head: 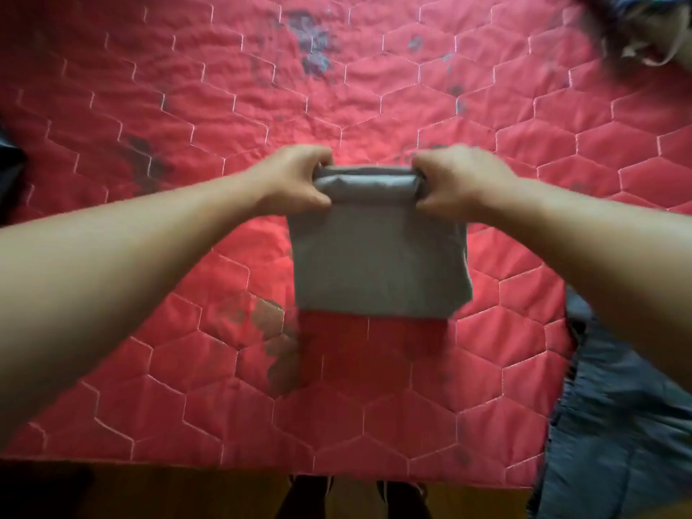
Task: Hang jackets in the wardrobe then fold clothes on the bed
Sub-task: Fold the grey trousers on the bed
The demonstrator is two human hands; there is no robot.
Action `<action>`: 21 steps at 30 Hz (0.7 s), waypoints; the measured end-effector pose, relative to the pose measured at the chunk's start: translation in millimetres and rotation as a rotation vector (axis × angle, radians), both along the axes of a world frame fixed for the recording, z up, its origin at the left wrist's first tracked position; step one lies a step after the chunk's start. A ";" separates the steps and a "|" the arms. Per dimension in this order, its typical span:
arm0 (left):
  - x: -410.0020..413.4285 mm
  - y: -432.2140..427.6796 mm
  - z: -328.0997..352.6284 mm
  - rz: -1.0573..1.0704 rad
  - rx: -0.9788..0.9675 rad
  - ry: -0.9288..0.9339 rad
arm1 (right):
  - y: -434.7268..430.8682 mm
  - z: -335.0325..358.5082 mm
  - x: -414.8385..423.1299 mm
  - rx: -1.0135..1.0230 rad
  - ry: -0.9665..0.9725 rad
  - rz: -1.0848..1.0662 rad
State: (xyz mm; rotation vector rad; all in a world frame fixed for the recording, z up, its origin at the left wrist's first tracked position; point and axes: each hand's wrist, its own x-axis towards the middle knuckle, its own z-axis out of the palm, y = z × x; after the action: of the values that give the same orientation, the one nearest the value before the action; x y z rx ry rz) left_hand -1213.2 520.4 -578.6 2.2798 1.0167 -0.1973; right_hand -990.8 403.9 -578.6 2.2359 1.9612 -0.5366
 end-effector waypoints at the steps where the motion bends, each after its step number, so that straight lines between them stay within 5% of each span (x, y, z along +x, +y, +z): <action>1: 5.1 10.7 15.2 0.030 0.110 -0.078 | 12.0 16.6 8.9 0.118 -0.071 0.015; 4: 14.1 22.5 37.9 -0.016 0.391 -0.176 | 30.9 47.2 16.8 0.323 -0.206 0.071; 8: 6.5 -2.1 5.7 -0.116 0.545 -0.104 | 5.0 6.5 1.3 0.348 -0.295 0.093; 15: -54.8 -106.7 -132.8 -0.327 0.365 0.245 | -110.6 -128.7 -57.5 0.027 -0.213 0.093; 17: -60.5 -117.3 -145.6 -0.230 0.368 0.150 | -120.8 -136.7 -62.5 0.014 -0.131 0.010; 21: -24.5 -90.8 -145.4 0.020 0.489 -0.128 | -79.4 -139.1 -46.1 0.354 -0.060 -0.119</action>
State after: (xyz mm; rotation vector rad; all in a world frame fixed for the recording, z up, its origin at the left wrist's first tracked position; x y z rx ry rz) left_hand -1237.8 429.6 -724.0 2.6716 1.1108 0.2295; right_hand -1037.0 324.6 -717.7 2.5511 2.0363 -0.1359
